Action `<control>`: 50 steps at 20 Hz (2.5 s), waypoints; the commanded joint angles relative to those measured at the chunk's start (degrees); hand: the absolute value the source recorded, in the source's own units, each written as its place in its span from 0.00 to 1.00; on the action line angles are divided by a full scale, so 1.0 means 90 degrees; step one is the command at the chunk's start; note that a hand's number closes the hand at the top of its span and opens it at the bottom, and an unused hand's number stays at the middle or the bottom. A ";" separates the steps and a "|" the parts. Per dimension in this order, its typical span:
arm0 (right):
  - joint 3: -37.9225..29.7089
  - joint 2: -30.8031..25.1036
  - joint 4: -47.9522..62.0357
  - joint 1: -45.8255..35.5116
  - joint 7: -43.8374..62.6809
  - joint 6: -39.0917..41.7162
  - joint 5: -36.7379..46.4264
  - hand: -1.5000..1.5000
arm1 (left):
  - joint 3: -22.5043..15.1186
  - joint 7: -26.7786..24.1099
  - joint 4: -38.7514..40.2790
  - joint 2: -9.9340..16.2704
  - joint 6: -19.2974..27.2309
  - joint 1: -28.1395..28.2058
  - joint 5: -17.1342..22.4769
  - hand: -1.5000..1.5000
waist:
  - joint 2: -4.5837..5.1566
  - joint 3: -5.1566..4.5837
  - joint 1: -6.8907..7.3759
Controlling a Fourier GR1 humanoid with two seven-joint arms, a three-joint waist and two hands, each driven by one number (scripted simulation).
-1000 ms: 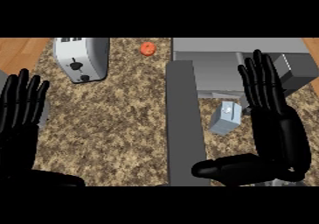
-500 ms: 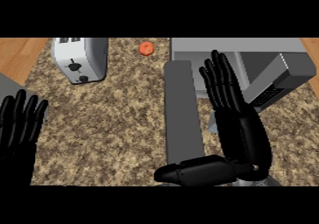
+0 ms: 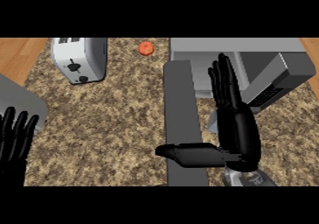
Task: Pick up the milk, place it into the microwave and close the microwave
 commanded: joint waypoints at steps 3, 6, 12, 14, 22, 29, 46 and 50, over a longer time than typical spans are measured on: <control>-0.0873 -0.0119 0.0476 -0.0002 -0.0286 0.0238 -0.0312 0.00 | 0.0140 0.0088 -0.0435 0.0008 -0.0246 0.0456 0.0343 0.00 | 0.0004 0.0002 0.0007; -0.0579 0.0004 0.0535 0.0223 -0.0145 0.0175 -0.0182 0.00 | 0.0028 -0.0127 0.0027 -0.0087 -0.0186 0.0082 -0.0048 0.00 | 0.0003 0.0001 -0.0021; -0.0838 0.0006 0.1249 0.0511 -0.0985 0.0009 -0.0354 0.00 | 0.0097 -0.0284 -0.0521 -0.0153 -0.0508 0.1006 0.0097 0.00 | 0.0000 0.0002 0.0013; -0.1142 0.0006 0.1572 0.0546 -0.1291 0.0206 -0.0550 0.00 | 0.0178 -0.0064 -0.0629 -0.0073 -0.0543 0.0814 0.0295 0.00 | 0.0002 0.0003 0.0006; -0.1798 -0.0369 0.1911 0.1316 -0.2211 0.0900 -0.1030 0.00 | 0.0397 -0.0721 -0.0281 -0.0180 -0.0994 0.1156 0.0321 0.00 | -0.0002 0.0002 -0.0011; -0.2071 -0.0280 0.3180 0.1396 -0.3409 0.1274 -0.1114 0.00 | 0.0321 -0.0488 -0.0299 -0.0230 -0.0959 0.0961 0.0292 0.00 | 0.0007 0.0004 -0.0014; -0.2847 -0.0413 0.5780 0.0000 -0.4646 0.1475 -0.0915 0.00 | 0.0295 -0.0680 -0.0676 -0.0232 -0.1036 0.1572 0.0284 0.00 | 0.0005 0.0003 0.0034; -0.3106 -0.0389 0.6379 -0.0021 -0.5019 0.0886 -0.0745 0.00 | 0.1030 -0.0217 -0.0688 0.0174 -0.1329 0.1206 0.1100 0.00 | 0.0012 0.0004 0.0040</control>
